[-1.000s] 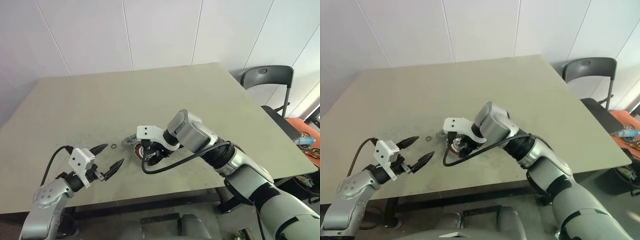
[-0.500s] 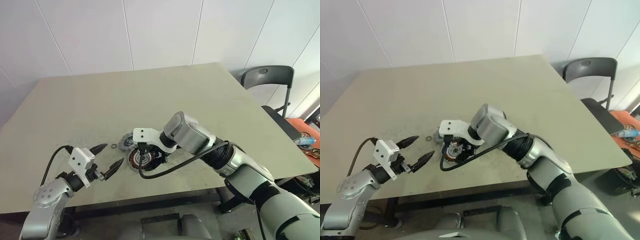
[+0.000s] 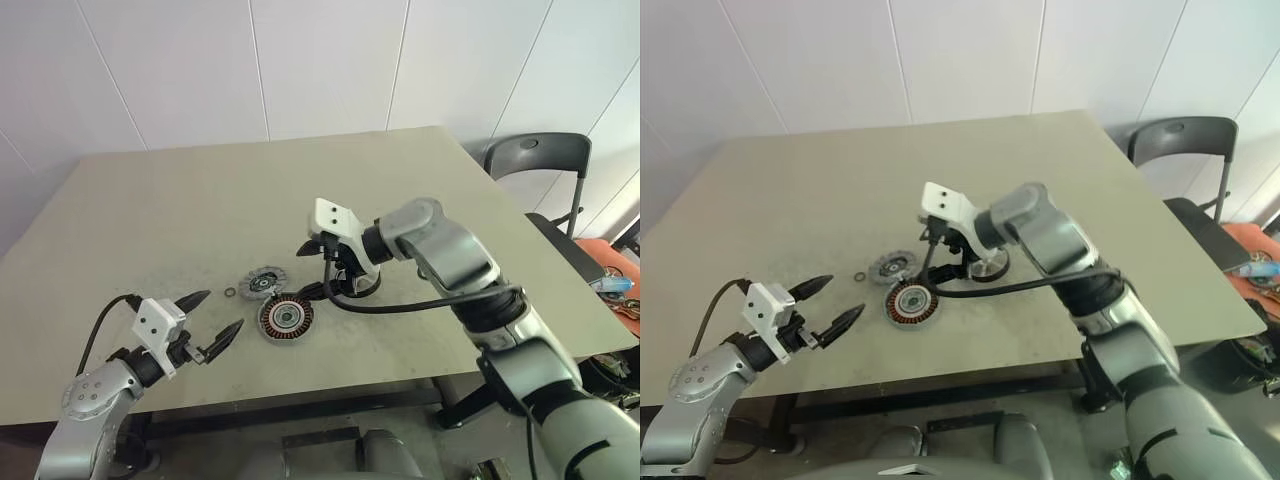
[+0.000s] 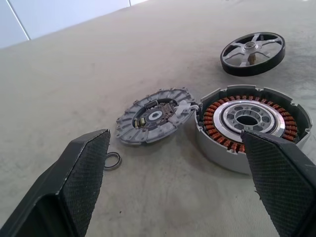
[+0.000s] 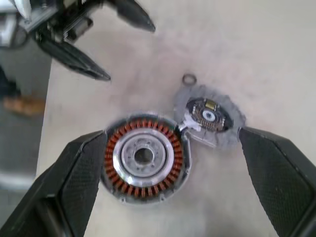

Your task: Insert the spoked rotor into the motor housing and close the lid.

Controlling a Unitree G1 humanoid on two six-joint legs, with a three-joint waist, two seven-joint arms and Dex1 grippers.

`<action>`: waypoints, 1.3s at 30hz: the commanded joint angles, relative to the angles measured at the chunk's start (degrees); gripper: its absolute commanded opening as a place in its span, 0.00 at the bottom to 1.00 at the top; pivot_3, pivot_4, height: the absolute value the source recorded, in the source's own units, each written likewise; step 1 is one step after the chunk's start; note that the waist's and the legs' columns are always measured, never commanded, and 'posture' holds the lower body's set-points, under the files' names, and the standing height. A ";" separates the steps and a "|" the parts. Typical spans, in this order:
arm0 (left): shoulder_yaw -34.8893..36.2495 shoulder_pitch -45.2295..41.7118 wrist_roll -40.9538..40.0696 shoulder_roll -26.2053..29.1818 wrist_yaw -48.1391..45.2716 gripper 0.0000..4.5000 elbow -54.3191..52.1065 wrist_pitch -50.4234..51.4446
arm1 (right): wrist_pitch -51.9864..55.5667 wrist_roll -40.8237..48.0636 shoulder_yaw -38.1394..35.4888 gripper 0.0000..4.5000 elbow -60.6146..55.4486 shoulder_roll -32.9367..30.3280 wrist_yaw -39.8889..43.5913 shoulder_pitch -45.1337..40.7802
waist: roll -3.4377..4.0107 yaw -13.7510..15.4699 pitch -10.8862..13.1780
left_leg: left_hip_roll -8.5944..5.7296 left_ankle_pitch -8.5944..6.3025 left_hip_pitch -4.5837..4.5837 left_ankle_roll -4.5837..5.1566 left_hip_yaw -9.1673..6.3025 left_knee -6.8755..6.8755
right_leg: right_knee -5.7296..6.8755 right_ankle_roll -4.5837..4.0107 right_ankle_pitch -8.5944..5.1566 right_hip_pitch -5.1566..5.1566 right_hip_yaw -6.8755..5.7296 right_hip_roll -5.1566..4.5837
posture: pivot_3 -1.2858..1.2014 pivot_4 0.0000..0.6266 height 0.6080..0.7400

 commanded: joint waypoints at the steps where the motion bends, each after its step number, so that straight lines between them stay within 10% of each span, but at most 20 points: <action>1: 3.53 -1.63 -2.26 0.09 2.06 1.00 0.83 1.73 | -6.98 1.93 -5.27 0.99 -2.75 -1.63 -2.42 4.58 | 0.00 0.24 0.00 | 0.00 0.00 0.00 0.00 0.00 0.01 | 0.00 0.00 0.00 0.01 0.00 0.00 | 0.52 0.00 1.00; 18: 1.83 -16.93 -0.31 -1.27 8.12 1.00 16.81 10.55 | -18.34 12.40 -9.83 0.99 -5.53 -7.90 5.65 16.64 | -0.06 0.80 0.00 | 0.00 0.00 0.08 0.01 0.03 0.11 | -0.04 -0.01 -0.01 0.17 0.00 0.01 | 0.52 0.00 1.00; 39: -3.66 -25.99 7.39 -2.94 2.28 1.00 40.90 -5.31 | -19.70 12.88 -9.76 0.99 -5.06 -7.88 4.60 16.75 | -0.07 2.73 -0.01 | -0.01 0.01 0.09 0.00 0.04 0.11 | -0.12 0.00 0.00 0.22 0.00 0.00 | 0.52 0.00 1.00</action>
